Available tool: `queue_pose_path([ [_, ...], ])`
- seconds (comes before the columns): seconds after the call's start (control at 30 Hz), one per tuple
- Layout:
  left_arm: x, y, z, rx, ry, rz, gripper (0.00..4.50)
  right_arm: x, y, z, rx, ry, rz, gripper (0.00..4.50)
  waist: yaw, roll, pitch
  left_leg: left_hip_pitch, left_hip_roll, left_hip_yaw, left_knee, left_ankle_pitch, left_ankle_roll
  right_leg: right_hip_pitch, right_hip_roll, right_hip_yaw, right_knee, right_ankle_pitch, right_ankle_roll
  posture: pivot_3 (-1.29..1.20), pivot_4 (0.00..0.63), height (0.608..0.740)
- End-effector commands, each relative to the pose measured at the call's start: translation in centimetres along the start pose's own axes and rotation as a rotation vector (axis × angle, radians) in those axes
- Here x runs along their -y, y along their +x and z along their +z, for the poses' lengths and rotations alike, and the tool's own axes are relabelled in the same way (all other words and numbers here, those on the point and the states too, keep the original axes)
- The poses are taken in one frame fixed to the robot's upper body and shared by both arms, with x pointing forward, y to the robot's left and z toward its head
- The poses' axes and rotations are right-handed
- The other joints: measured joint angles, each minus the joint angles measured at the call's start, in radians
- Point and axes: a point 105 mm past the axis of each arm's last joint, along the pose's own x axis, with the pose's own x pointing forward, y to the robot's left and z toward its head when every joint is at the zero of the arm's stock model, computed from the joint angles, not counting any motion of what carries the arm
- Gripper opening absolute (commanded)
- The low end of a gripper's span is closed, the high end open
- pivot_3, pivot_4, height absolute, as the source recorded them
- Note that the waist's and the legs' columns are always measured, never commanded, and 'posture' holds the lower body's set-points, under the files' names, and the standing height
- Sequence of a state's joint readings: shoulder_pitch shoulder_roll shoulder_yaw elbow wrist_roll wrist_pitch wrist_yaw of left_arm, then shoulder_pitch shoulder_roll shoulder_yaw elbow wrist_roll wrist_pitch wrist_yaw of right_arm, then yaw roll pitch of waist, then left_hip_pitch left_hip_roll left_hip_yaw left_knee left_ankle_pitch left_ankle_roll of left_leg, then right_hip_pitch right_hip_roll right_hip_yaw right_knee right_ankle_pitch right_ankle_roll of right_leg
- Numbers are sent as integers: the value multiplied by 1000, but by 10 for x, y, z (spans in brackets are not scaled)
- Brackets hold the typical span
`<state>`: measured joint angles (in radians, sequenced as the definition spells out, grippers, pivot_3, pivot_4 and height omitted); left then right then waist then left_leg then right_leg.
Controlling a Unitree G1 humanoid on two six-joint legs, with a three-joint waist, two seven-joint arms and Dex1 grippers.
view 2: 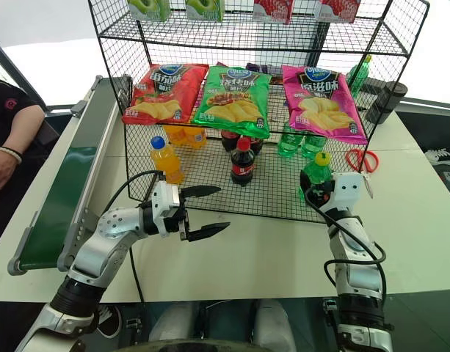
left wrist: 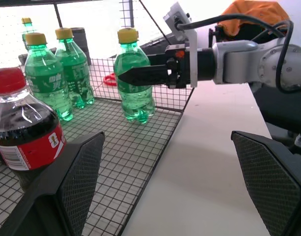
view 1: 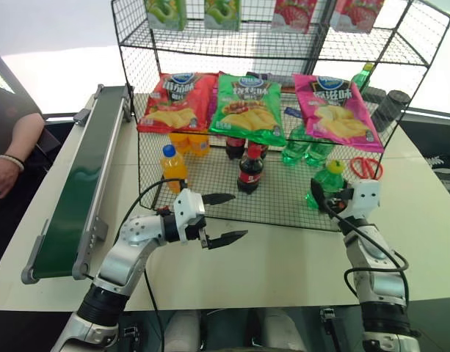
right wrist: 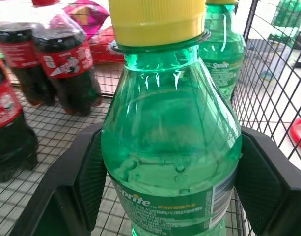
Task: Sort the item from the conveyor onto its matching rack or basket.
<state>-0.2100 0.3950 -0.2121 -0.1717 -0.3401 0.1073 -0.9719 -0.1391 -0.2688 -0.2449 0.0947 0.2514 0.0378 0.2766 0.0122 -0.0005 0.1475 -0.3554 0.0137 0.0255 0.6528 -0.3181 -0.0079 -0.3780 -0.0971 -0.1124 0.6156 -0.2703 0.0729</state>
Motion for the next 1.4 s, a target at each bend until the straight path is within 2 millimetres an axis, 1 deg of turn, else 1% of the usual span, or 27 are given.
queue_pose_path([
  [0.03, -1, -1, 12, 29, 34, 6, 4388, 7, 7, 20, 99, -27, -47, 3036, 0, 1, 0, 0, 0, 0, 0, 0, 0, 0, 0, 0, 0, 0, 0, 0, 150, 724],
  [0.2, -1, -2, 12, 25, 35, 9, 4388, 7, 10, 16, 93, -2, -46, 3036, 0, 1, 0, 0, 0, 0, 0, 0, 0, 0, 0, 0, 0, 0, 0, 0, 150, 724],
  [0.43, -1, 0, 12, 27, 35, 4, 4388, -4, 9, 17, 98, 34, 1, 3036, -1, 1, 0, 0, 0, 0, 0, 0, 0, 0, 0, 0, 0, 0, 0, 0, 150, 724],
  [0.67, -2, 3, 12, 32, 37, -4, 4388, -5, 9, 14, 82, 34, 2, 3036, -1, 1, 0, 0, 0, 0, 0, 0, 0, 0, 0, 0, 0, 0, 0, 0, 150, 724],
  [0.73, -1, 3, 12, 31, 37, -6, 4500, -6, 9, 14, 81, 42, 10, 4125, -1, 1, 0, 0, 0, 0, 0, 0, 0, 0, 0, 0, 0, 0, 0, 0, 150, 724],
  [0.77, -1, 4, 12, 31, 37, -7, 4500, -6, 9, 14, 81, 43, 13, 4469, 0, 1, 0, 0, 0, 0, 0, 0, 0, 0, 0, 0, 0, 0, 0, 0, 150, 724],
  [0.97, -1, 3, 11, 30, 36, -4, 4500, -9, 6, 19, 84, 6, 26, 4469, 0, 1, 0, 0, 0, 0, 0, 0, 0, 1, 0, 0, 0, 0, 0, 0, 150, 724],
  [1.17, -3, 2, 10, 23, 28, 14, 4500, -10, -10, 32, 98, -35, 13, 4469, 0, 2, -1, 0, 0, 0, 0, 0, 0, 0, -1, 0, 0, 0, 0, 0, 150, 724],
  [1.4, -4, 3, 9, 20, 22, 9, 4500, -12, -21, 45, 110, -91, 3, 4469, 0, 2, -1, 0, 0, 0, 0, 0, 0, 1, 0, 0, 0, 0, 0, 0, 150, 724],
])
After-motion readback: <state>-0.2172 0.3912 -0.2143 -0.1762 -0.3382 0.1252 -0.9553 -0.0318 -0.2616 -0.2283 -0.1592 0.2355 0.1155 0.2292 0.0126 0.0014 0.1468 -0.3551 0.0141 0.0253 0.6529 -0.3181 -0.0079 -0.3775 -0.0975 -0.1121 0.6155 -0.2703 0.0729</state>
